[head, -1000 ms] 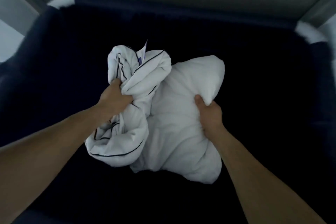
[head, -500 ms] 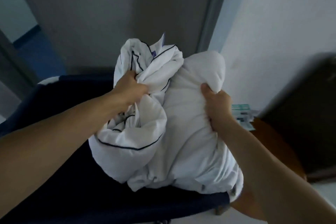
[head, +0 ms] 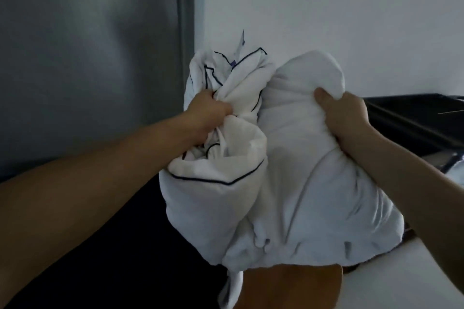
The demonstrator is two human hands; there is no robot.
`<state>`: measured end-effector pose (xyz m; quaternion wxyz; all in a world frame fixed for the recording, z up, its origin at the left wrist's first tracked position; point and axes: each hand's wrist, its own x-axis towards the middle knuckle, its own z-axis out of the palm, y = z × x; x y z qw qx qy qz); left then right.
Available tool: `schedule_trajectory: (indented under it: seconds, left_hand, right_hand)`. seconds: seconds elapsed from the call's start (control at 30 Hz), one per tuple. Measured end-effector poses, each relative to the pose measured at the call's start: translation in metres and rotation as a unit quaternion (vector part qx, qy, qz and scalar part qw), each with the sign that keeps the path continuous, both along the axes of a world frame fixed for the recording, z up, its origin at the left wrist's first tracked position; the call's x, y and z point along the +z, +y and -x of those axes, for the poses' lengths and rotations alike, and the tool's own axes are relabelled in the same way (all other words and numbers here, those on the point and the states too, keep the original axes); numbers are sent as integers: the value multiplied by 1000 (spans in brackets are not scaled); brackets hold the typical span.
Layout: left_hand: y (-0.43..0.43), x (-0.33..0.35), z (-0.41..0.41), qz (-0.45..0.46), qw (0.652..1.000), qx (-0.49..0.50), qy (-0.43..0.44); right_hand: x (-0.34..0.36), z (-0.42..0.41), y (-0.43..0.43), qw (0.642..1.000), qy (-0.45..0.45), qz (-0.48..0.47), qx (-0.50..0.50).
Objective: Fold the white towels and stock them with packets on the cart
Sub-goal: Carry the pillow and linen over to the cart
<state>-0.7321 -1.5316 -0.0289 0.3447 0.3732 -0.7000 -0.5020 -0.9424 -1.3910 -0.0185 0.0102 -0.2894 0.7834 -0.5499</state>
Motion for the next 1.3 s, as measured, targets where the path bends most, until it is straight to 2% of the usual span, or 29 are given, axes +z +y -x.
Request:
schedule_trajectory:
  seconds: [0.17,0.27,0.43,0.63,0.73,0.8,0.97,1.1,1.17,1.23,1.27,1.3]
  left_hand:
    - [19,-30,107,-47,999,8,-7]
    - [25,-65,140,-71,996,41,-34]
    - [26,-120,121,-126,978,141,-83]
    - [30,-156,87,-146,957,210,-139]
    - [35,-166,83,-157,947,223,-170]
    - [34,-169,84,-170,941,233,-179]
    - [22,-169,89,-187,929,253,-196]
    - [19,-170,97,-197,927,256,-193]
    - [17,-170,102,-199,928,252,-190]
    - [14,-171,105,-201,931,241,-189]
    - [14,-171,106,-201,932,235,-191]
    - [14,-173,107,-200,933,229,-192]
  right_hand:
    - [-19,109,25,999,-38,-21,16]
    - [-46,163,28,998,-41,-47,31]
    - [-109,233,26,987,-5,-142,70]
    - [-224,277,6,953,-1,-290,85]
    - [-287,299,-4,904,-9,-420,82]
    - [-318,295,-12,872,5,-471,131]
    - [-357,206,-17,830,41,-446,333]
    - [-378,139,-9,731,124,-524,418]
    - [-389,130,0,675,161,-548,466]
    - [-388,135,4,624,160,-568,513]
    - [-383,142,1,617,139,-572,523]
    - [-375,150,-5,628,113,-565,523]
